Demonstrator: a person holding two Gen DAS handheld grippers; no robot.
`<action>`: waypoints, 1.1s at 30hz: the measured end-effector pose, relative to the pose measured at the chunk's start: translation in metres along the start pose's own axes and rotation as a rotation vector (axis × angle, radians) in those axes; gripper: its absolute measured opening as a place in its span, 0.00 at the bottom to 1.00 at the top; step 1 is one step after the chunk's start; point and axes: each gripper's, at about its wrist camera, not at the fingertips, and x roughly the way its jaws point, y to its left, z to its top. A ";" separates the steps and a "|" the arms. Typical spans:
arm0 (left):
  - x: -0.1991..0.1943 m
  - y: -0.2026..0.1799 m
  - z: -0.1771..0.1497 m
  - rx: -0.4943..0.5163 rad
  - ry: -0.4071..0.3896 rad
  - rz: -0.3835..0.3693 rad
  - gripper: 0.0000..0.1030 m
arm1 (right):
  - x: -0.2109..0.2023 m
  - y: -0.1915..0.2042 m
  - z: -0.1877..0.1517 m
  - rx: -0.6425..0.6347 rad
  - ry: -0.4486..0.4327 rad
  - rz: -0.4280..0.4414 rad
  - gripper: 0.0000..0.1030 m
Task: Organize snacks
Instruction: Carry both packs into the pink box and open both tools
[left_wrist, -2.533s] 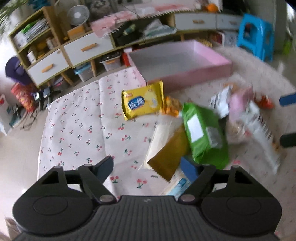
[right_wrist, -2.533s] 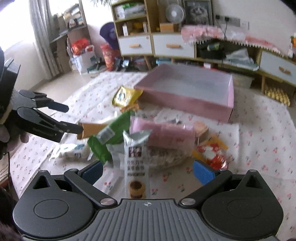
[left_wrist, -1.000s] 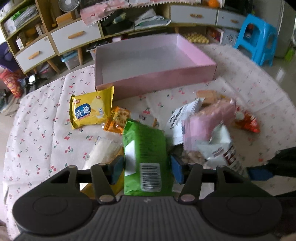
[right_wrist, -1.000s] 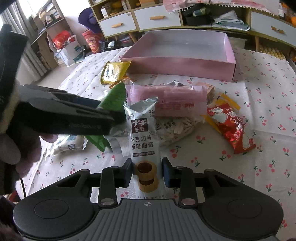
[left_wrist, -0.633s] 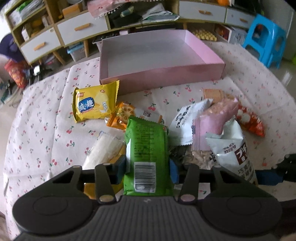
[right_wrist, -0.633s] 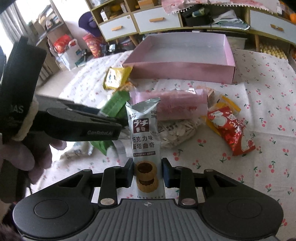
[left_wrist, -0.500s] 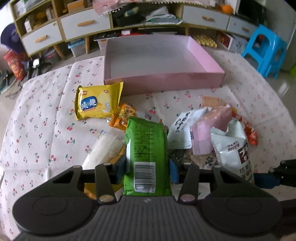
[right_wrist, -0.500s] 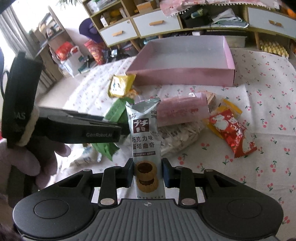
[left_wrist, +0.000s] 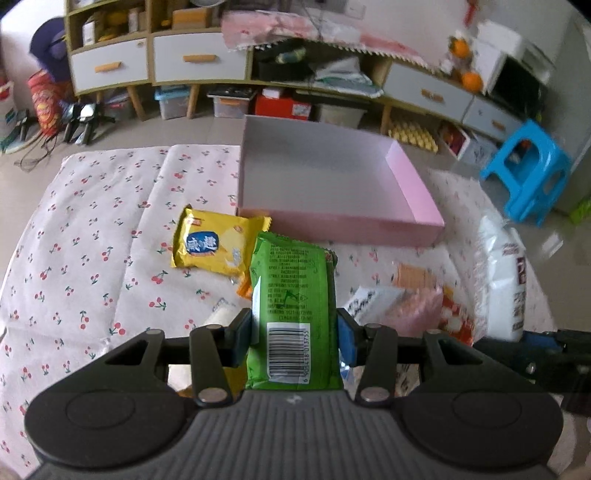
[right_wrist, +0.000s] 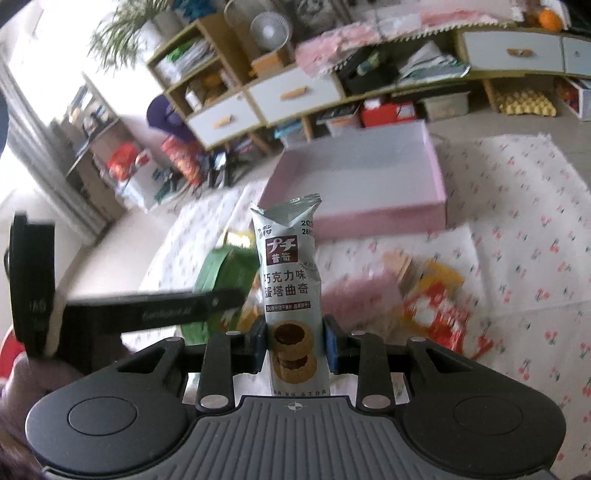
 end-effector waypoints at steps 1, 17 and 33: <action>-0.001 0.003 0.002 -0.019 -0.005 -0.009 0.42 | -0.001 -0.001 0.004 0.007 -0.011 0.000 0.29; 0.039 0.017 0.072 -0.113 -0.051 -0.067 0.42 | 0.043 -0.016 0.102 0.082 -0.125 -0.075 0.29; 0.108 -0.002 0.111 -0.011 -0.177 -0.173 0.42 | 0.147 -0.088 0.160 0.190 -0.045 -0.155 0.29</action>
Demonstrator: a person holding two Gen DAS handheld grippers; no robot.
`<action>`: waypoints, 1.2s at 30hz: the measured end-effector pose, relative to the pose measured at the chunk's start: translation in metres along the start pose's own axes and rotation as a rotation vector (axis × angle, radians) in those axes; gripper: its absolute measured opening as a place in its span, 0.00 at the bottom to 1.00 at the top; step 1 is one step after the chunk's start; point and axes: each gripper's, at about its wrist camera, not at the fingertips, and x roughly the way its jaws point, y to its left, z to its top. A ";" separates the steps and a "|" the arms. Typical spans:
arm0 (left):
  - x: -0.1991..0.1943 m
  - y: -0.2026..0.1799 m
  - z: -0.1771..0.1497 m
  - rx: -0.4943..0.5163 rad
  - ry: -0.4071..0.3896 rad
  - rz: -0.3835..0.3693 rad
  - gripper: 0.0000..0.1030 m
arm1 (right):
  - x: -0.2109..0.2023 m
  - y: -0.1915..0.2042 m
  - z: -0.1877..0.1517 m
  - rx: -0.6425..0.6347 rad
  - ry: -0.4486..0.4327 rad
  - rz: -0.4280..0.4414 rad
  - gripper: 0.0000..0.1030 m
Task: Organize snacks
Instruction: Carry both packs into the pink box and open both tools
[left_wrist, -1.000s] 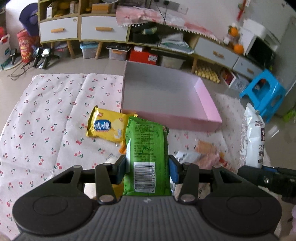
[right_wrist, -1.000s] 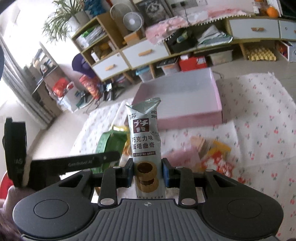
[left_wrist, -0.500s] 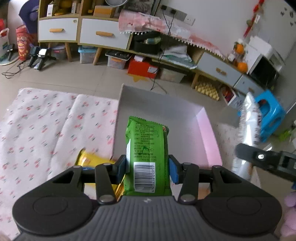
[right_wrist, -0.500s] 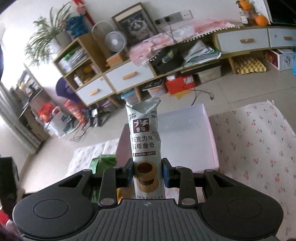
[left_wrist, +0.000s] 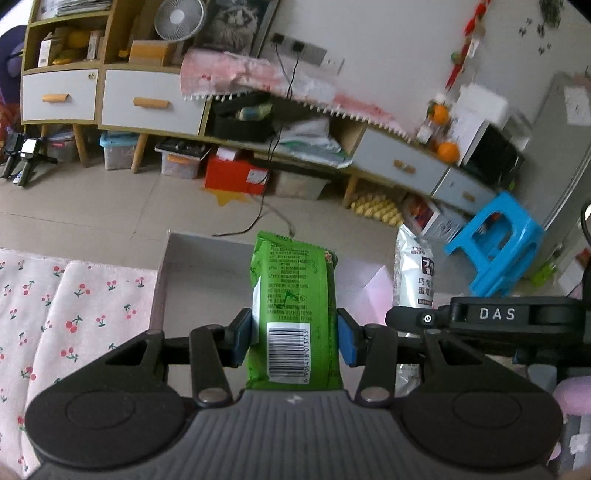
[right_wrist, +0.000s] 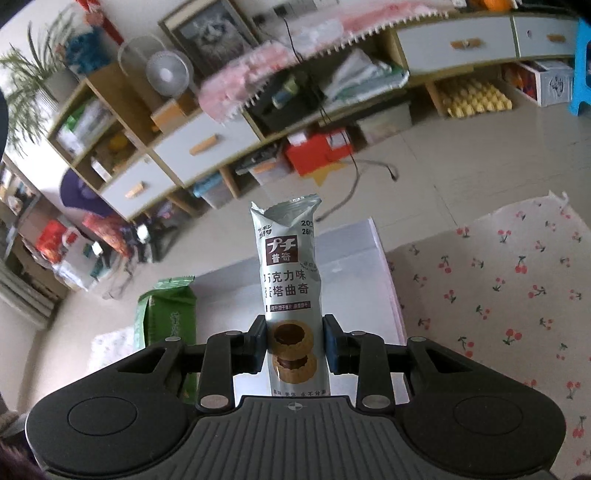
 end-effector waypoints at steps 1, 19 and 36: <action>0.004 -0.001 -0.001 0.015 0.010 0.018 0.42 | 0.006 -0.001 -0.001 -0.009 0.012 -0.006 0.29; 0.022 0.006 -0.012 0.074 0.091 0.110 0.54 | 0.038 0.009 -0.011 -0.090 0.064 -0.080 0.33; -0.007 -0.011 -0.007 0.086 0.054 0.083 0.93 | -0.010 0.009 -0.007 -0.069 0.001 -0.060 0.74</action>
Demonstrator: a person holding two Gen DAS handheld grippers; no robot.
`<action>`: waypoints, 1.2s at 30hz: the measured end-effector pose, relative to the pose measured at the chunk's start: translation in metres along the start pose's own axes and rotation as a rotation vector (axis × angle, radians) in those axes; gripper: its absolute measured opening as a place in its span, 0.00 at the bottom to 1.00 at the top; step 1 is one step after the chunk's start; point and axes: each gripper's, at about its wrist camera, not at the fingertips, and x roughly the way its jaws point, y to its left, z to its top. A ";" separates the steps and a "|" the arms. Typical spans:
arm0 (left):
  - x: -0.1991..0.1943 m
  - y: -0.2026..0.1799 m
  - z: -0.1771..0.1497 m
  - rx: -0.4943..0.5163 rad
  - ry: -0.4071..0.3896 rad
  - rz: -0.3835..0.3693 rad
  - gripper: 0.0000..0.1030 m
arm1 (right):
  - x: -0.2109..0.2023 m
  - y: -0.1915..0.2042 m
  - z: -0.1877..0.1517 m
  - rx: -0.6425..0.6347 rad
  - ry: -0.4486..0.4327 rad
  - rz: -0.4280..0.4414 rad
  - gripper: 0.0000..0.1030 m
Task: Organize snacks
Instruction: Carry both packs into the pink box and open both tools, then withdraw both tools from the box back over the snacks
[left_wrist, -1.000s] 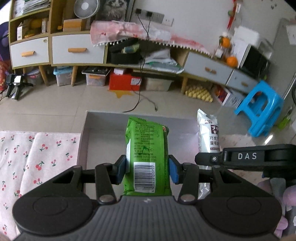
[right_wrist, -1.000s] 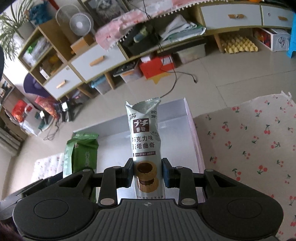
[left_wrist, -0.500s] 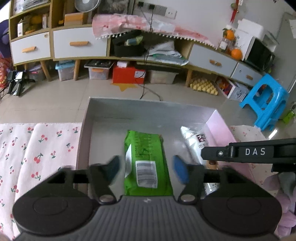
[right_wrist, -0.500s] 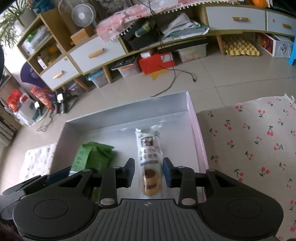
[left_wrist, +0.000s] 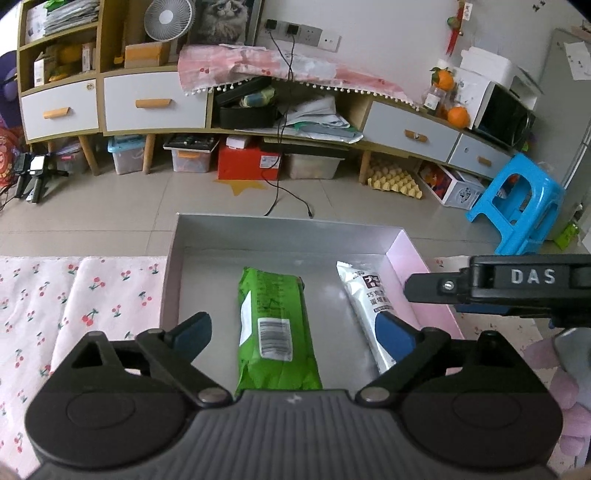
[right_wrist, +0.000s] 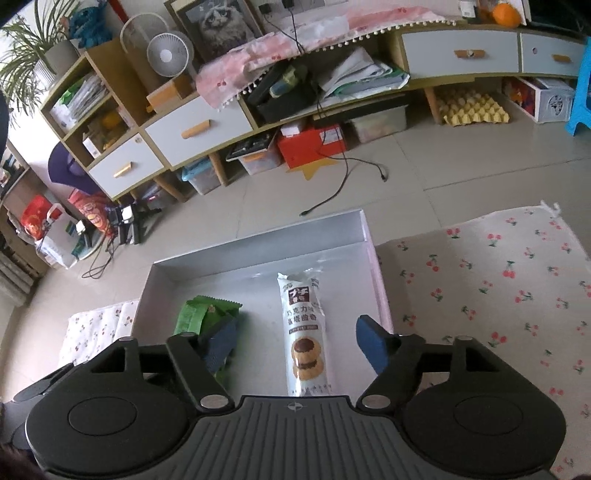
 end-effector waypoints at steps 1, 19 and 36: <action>-0.004 0.000 -0.001 -0.005 -0.002 -0.001 0.94 | -0.005 0.000 -0.001 -0.004 -0.002 -0.003 0.74; -0.068 -0.013 -0.034 0.015 0.032 0.014 0.99 | -0.089 0.010 -0.047 -0.113 -0.041 -0.016 0.89; -0.113 -0.003 -0.070 0.014 0.119 0.107 0.99 | -0.135 0.032 -0.105 -0.221 -0.034 0.012 0.91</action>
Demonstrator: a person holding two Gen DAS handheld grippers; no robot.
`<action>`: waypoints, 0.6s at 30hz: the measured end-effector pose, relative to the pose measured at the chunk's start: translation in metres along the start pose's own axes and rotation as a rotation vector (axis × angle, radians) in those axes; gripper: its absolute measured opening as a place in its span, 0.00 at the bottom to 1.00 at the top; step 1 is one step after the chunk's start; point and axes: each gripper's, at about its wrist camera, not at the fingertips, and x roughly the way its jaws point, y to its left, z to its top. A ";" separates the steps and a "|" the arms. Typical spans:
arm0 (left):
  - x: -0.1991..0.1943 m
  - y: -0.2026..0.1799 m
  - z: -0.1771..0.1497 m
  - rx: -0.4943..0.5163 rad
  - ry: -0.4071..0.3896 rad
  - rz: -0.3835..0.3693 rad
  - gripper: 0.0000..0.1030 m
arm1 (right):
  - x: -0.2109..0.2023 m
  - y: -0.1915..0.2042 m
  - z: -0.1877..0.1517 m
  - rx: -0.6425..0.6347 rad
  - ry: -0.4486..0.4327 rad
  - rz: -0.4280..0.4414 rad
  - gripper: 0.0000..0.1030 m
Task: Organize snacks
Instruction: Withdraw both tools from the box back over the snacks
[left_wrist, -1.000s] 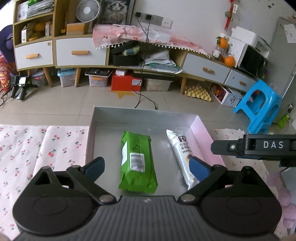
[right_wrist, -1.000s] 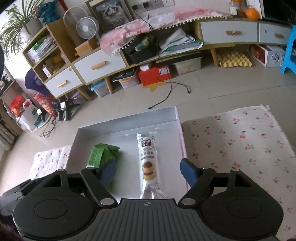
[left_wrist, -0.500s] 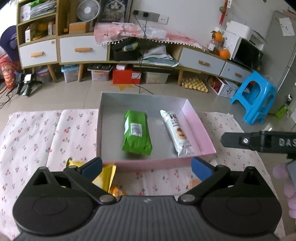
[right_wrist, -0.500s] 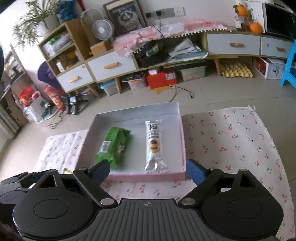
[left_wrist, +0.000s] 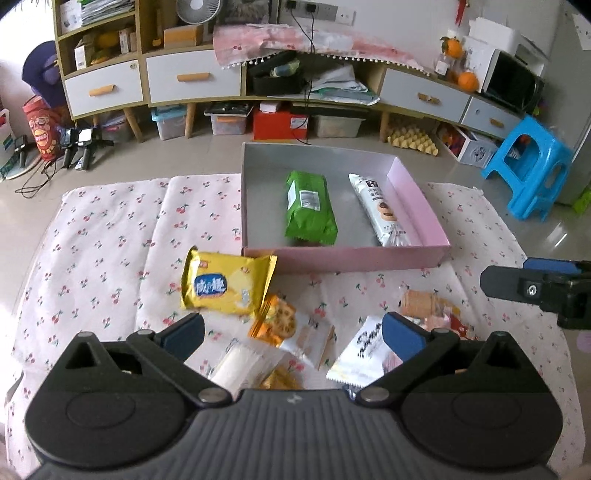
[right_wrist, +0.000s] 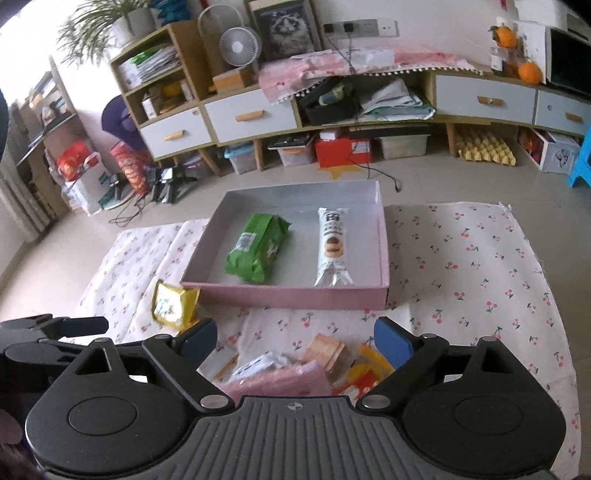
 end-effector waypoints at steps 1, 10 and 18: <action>-0.003 0.002 -0.003 0.000 -0.001 -0.002 0.99 | -0.002 0.002 -0.003 -0.008 -0.001 0.003 0.91; -0.017 0.022 -0.027 -0.016 -0.032 0.013 0.99 | -0.014 0.004 -0.029 -0.042 -0.056 0.068 0.94; -0.021 0.050 -0.041 0.068 -0.047 0.012 0.99 | -0.004 0.004 -0.053 -0.100 -0.002 0.122 0.96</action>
